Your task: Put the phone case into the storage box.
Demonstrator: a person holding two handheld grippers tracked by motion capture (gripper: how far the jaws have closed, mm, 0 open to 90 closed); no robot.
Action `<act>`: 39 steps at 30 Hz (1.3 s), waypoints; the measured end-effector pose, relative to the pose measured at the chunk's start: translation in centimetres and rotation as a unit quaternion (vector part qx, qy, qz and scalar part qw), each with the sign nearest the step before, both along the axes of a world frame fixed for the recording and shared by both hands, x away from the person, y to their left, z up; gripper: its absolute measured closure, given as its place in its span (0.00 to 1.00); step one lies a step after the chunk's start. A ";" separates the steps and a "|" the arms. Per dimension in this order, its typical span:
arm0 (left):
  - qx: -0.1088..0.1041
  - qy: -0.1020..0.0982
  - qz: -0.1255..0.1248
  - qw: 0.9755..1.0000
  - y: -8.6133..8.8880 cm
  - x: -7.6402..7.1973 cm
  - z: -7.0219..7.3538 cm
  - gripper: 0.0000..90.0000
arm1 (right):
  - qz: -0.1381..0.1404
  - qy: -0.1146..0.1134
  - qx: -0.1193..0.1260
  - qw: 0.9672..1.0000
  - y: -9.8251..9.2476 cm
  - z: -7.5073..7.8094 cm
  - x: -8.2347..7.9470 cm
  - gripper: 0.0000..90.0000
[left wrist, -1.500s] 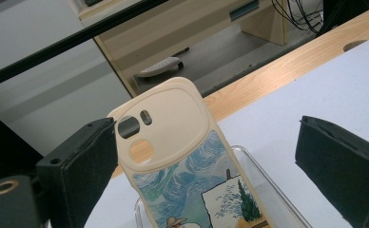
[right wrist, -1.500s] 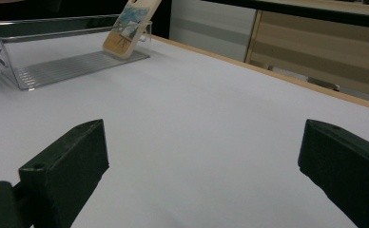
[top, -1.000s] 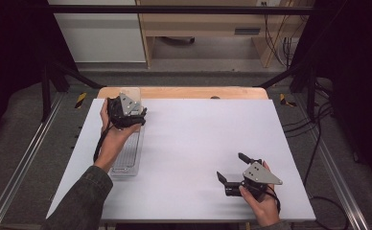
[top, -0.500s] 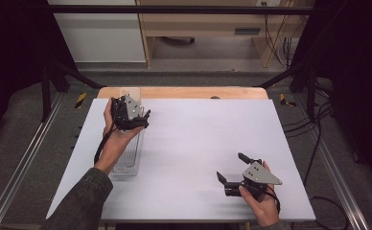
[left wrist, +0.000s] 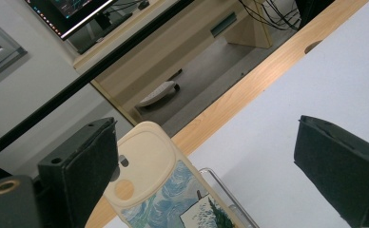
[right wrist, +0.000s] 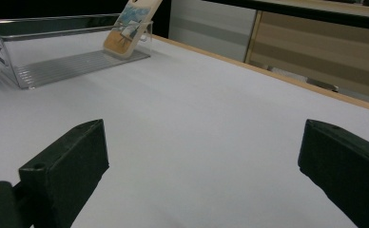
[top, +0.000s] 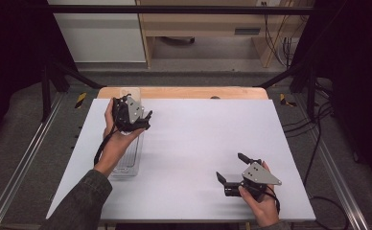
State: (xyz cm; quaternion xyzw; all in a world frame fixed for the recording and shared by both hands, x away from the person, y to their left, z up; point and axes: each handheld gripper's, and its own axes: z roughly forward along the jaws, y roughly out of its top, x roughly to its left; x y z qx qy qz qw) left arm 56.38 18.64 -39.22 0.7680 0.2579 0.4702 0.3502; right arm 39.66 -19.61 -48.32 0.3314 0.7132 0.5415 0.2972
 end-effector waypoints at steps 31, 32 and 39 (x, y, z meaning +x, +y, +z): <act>0.035 -0.025 -0.050 0.998 -1.1 -4.2 1.0 0.08 | -0.001 -0.002 0.001 1.000 0.1 0.1 -0.1 0.03; 0.035 -0.026 -0.051 0.998 -1.1 -4.3 1.1 0.08 | -0.001 -0.002 0.001 1.000 0.1 0.1 -0.1 0.03; 0.038 -0.030 -0.053 0.997 -0.9 -5.1 1.2 0.08 | -0.001 -0.002 -0.001 1.000 0.1 0.1 -0.1 0.03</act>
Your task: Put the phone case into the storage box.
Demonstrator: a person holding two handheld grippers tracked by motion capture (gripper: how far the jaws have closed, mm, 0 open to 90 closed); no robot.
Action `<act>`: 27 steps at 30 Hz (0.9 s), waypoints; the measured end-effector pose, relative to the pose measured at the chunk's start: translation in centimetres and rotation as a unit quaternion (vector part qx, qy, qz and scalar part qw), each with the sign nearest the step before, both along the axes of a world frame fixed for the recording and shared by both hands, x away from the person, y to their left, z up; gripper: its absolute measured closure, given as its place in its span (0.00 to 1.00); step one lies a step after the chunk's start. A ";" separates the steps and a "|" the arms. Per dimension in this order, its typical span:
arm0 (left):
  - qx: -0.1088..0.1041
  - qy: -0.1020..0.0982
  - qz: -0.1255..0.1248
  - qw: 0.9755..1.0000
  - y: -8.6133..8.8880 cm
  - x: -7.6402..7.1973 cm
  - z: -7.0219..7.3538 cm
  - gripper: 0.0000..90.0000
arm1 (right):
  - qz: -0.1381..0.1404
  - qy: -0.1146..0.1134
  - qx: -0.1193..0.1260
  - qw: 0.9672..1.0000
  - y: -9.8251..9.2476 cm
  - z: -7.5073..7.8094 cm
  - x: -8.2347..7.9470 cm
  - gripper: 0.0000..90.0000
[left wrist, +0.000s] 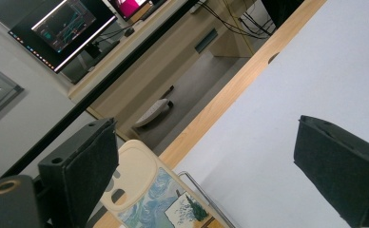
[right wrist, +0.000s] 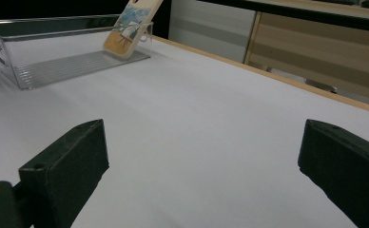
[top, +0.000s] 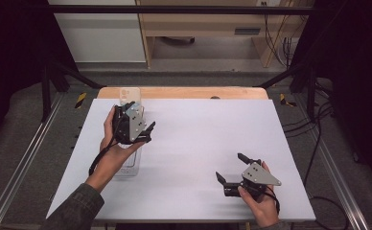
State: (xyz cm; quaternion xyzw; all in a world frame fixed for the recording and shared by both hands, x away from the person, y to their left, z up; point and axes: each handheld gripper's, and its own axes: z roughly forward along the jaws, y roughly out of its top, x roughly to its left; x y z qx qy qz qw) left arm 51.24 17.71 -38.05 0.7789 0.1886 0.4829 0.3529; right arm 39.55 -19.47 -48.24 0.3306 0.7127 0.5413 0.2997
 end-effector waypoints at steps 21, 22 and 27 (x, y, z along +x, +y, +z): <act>-0.009 -0.001 -0.016 1.000 -0.1 -2.8 -0.2 0.08 | 0.000 0.000 -0.002 1.000 0.1 0.0 0.0 0.03; -0.009 -0.001 -0.017 1.000 -0.1 -3.0 -0.2 0.08 | 0.000 0.000 -0.001 1.000 0.1 0.0 0.0 0.03; -0.013 -0.002 -0.021 1.000 -0.1 -3.8 -0.3 0.08 | 0.000 0.000 -0.002 1.000 0.1 0.0 0.0 0.03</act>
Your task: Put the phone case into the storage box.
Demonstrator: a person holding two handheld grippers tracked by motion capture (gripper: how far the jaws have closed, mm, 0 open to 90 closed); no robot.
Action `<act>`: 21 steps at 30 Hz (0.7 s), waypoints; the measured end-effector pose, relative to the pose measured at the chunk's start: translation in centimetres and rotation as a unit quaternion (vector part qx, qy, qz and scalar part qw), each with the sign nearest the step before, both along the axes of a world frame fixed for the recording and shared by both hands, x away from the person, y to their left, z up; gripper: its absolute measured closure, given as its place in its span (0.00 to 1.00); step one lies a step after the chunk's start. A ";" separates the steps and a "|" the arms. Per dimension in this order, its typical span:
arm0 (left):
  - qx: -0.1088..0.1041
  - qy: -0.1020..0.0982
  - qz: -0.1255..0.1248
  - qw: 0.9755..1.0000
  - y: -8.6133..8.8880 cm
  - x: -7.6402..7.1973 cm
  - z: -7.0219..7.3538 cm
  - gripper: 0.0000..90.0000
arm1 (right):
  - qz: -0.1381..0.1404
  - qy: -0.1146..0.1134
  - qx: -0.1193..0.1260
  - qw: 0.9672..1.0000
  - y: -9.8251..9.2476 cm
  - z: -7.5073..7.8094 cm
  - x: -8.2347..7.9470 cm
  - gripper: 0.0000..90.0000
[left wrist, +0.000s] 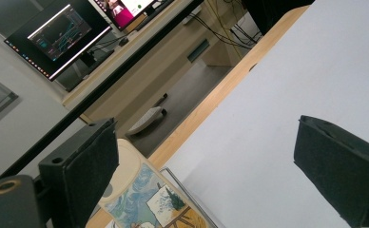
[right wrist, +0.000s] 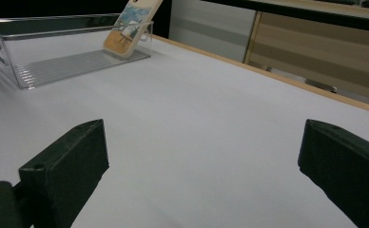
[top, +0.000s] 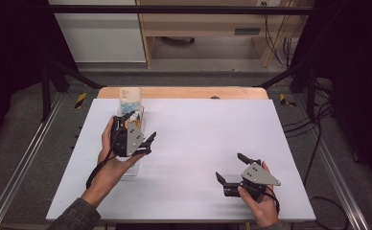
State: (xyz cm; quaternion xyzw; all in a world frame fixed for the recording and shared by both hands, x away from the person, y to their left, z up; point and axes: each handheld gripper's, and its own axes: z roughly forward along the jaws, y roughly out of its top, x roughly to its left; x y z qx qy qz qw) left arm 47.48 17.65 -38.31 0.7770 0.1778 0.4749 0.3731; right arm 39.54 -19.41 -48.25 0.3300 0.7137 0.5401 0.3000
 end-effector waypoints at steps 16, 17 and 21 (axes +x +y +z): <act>-0.029 -0.009 0.005 1.000 1.8 -2.3 0.3 0.07 | -0.001 0.000 -0.001 1.000 0.0 0.0 0.0 0.03; -0.031 -0.011 0.007 0.999 1.9 -2.4 0.4 0.07 | -0.001 0.000 -0.001 1.000 0.0 0.0 0.0 0.03; -0.041 -0.013 0.011 0.999 2.5 -2.7 0.6 0.05 | -0.002 0.000 -0.001 1.000 0.0 0.0 0.0 0.03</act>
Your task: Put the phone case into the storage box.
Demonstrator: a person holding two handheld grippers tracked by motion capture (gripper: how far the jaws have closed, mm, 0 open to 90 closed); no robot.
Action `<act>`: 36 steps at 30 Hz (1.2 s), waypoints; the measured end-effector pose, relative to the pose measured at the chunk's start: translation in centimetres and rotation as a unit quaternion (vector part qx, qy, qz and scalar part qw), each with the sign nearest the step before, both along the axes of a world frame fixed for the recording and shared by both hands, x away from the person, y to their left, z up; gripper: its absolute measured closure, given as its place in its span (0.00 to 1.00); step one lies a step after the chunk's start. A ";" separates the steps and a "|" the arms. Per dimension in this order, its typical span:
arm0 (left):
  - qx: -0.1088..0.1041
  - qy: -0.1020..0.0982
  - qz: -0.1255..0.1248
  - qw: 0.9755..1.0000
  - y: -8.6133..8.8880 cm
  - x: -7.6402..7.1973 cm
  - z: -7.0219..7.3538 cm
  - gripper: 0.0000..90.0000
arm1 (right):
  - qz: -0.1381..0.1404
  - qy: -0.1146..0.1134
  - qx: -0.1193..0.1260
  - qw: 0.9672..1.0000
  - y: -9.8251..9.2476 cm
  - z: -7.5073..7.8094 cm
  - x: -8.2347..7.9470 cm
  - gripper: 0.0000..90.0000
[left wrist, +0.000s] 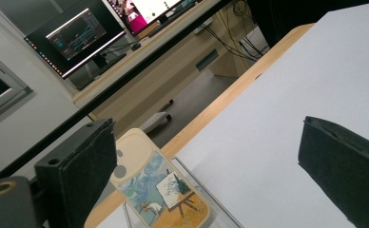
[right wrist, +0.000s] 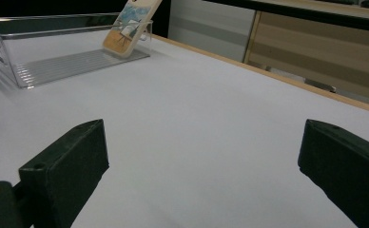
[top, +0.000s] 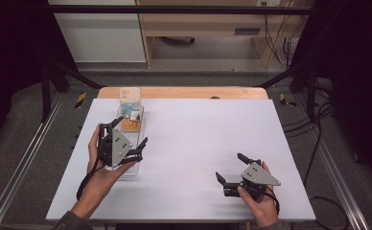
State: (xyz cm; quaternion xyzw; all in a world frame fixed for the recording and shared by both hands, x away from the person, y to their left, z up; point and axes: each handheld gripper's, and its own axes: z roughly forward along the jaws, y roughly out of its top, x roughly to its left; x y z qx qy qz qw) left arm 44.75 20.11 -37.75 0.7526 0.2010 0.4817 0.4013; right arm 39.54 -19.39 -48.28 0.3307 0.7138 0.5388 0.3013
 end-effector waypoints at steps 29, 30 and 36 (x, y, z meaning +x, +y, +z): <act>-0.159 0.017 0.035 0.986 6.4 -0.8 0.5 0.03 | -0.001 0.001 -0.001 1.000 0.0 -0.1 0.0 0.03; -0.164 0.018 0.036 0.986 6.6 -0.9 0.5 0.02 | -0.001 0.001 -0.001 1.000 0.0 -0.1 0.0 0.03; -0.204 0.026 0.046 0.978 8.0 -1.1 0.0 0.02 | -0.001 0.000 -0.001 1.000 0.0 0.0 0.0 0.03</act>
